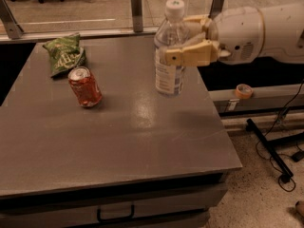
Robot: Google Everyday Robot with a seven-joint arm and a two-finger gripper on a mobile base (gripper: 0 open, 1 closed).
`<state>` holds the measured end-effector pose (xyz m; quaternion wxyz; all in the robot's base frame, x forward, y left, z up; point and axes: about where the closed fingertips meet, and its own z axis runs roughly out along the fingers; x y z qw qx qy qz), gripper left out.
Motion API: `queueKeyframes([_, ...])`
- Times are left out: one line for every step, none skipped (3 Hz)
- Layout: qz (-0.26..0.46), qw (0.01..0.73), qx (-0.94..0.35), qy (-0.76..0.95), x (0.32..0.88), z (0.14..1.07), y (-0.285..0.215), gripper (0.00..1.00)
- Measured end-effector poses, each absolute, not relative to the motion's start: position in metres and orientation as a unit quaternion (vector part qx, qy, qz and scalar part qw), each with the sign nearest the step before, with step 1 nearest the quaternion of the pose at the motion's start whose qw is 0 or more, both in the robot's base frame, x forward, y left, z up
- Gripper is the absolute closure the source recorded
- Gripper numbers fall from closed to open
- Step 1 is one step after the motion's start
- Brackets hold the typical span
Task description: Pick blue plastic bottle
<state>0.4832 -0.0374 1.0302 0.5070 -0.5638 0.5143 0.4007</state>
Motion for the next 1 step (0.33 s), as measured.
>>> queueKeyframes([0.4, 0.51, -0.563, 0.513, 0.4841, 1.0414, -0.0375, 1.0])
